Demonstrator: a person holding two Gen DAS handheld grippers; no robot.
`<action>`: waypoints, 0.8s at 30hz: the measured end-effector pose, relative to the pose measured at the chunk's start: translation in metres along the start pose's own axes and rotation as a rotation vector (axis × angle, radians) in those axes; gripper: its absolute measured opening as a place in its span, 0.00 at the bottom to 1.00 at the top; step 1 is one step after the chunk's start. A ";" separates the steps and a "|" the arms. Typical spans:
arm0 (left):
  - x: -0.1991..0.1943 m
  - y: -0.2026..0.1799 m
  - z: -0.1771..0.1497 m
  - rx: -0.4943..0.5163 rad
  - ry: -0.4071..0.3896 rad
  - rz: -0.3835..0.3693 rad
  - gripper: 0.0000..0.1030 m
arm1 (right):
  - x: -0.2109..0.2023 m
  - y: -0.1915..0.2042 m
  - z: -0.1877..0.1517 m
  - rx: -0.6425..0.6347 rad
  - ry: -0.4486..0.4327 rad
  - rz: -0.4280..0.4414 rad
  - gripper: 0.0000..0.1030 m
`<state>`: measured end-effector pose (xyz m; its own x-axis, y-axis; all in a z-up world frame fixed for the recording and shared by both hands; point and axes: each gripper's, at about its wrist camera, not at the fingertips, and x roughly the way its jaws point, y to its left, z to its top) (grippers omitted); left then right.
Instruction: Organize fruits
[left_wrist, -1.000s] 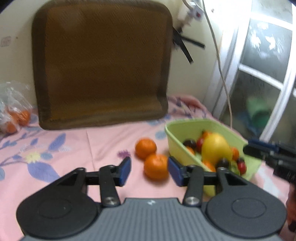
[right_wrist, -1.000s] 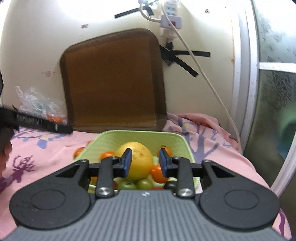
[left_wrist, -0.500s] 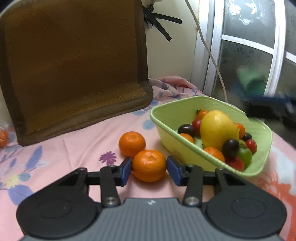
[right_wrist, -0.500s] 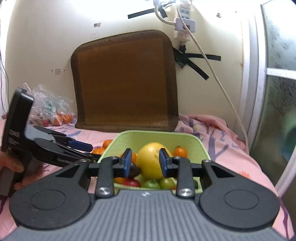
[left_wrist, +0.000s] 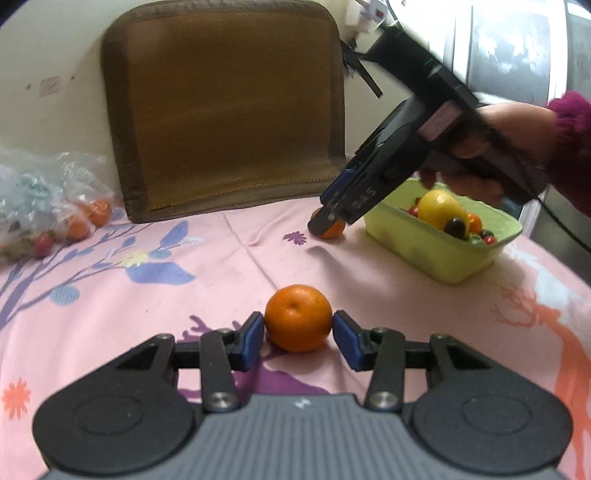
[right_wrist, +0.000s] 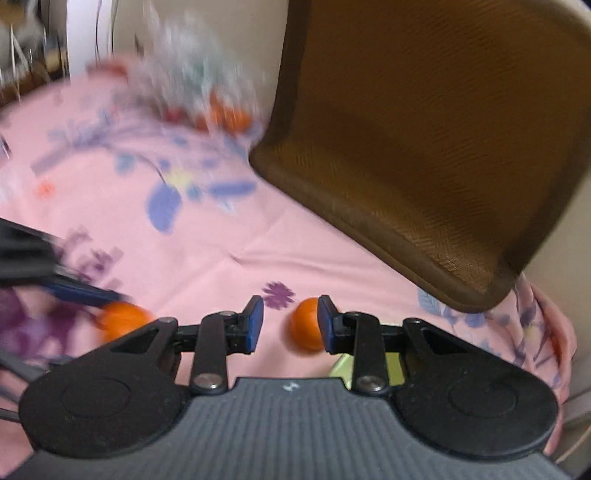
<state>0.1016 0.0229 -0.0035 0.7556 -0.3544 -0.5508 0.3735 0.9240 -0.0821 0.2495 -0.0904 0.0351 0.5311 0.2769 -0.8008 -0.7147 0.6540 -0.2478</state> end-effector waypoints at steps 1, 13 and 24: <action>-0.002 0.003 -0.001 -0.008 -0.005 -0.001 0.41 | 0.009 -0.001 0.005 -0.020 0.043 0.006 0.35; -0.010 0.013 -0.005 -0.084 -0.010 -0.037 0.39 | 0.002 0.017 0.009 -0.085 0.094 -0.011 0.31; -0.055 -0.025 -0.038 -0.029 -0.010 -0.034 0.36 | -0.096 0.119 -0.124 0.010 -0.196 -0.006 0.32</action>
<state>0.0305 0.0249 -0.0032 0.7480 -0.3868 -0.5393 0.3834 0.9151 -0.1246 0.0570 -0.1264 0.0155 0.6145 0.4039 -0.6777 -0.7070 0.6631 -0.2459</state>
